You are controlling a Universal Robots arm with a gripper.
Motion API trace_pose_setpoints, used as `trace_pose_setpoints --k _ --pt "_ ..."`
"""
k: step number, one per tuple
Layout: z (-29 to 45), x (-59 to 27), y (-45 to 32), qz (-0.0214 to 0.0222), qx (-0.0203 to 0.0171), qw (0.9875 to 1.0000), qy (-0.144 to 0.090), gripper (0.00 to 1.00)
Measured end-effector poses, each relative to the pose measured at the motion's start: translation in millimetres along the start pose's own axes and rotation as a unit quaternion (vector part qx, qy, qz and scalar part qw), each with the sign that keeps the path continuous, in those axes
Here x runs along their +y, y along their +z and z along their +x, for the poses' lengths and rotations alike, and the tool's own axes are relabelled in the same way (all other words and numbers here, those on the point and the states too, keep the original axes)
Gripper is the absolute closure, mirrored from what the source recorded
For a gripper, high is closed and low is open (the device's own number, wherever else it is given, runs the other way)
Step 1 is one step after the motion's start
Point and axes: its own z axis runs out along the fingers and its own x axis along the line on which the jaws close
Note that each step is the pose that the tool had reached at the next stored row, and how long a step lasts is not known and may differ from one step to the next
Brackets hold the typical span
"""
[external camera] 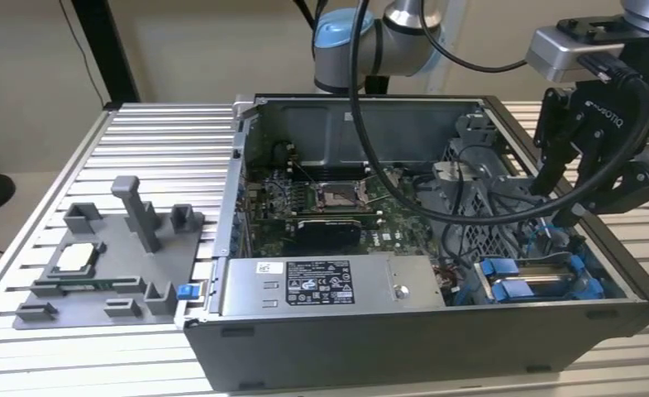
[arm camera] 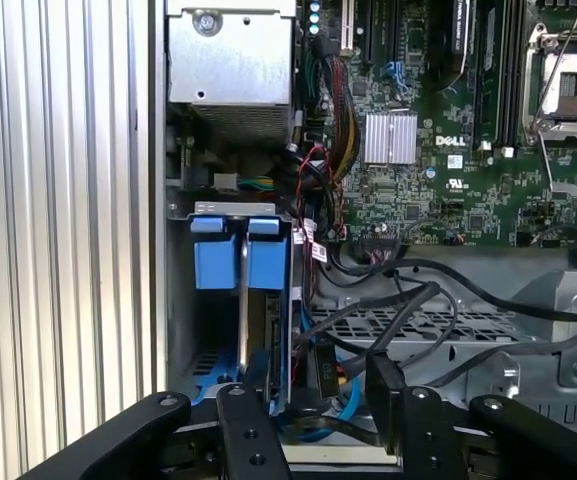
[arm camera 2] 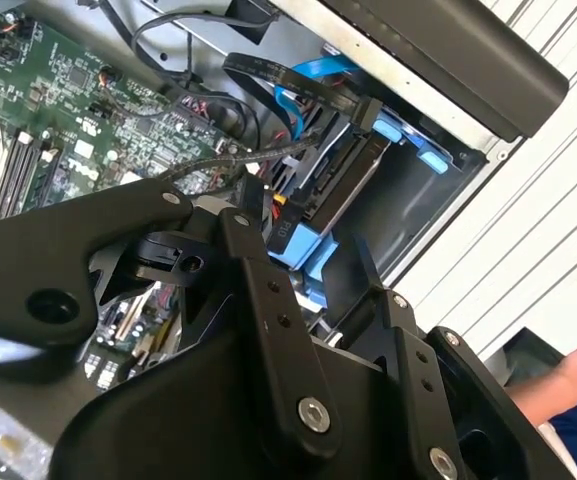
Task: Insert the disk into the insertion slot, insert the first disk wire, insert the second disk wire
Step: 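Insert the disk into the insertion slot, then insert the first disk wire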
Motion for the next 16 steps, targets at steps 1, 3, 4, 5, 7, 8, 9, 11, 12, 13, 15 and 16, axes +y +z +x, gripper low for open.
trace_pose_setpoints --k 1,3,4,5,7,8,9,11,12,13,15,16 --pt "0.0 0.0 0.3 0.0000 -0.0001 1.0000 0.000 0.00" --pt "0.0 0.0 0.8 0.0000 -0.0001 1.0000 0.000 0.00" --pt "0.0 0.1 0.8 0.0000 -0.0001 1.0000 0.000 0.00" --pt "0.0 0.1 0.8 0.0000 0.0000 1.0000 0.000 0.00" --pt "0.0 0.2 0.8 0.0000 -0.0001 1.0000 0.000 0.00" --pt "0.0 0.2 0.8 0.0000 -0.0002 1.0000 0.000 0.00" --pt "0.0 0.5 0.6 0.0000 -0.0002 1.0000 0.000 0.00" --pt "0.0 0.9 -0.2 0.0000 -0.0001 1.0000 0.000 0.00" --pt "0.0 1.2 -0.7 0.0000 -0.0001 1.0000 0.000 0.00" --pt "0.0 1.3 -1.3 0.0000 -0.0002 1.0000 0.000 0.00" --pt "0.0 2.0 -2.3 0.0000 -0.0003 1.0000 0.000 0.00" --pt "0.0 2.5 -2.2 0.0000 -0.0004 1.0000 0.000 0.00"
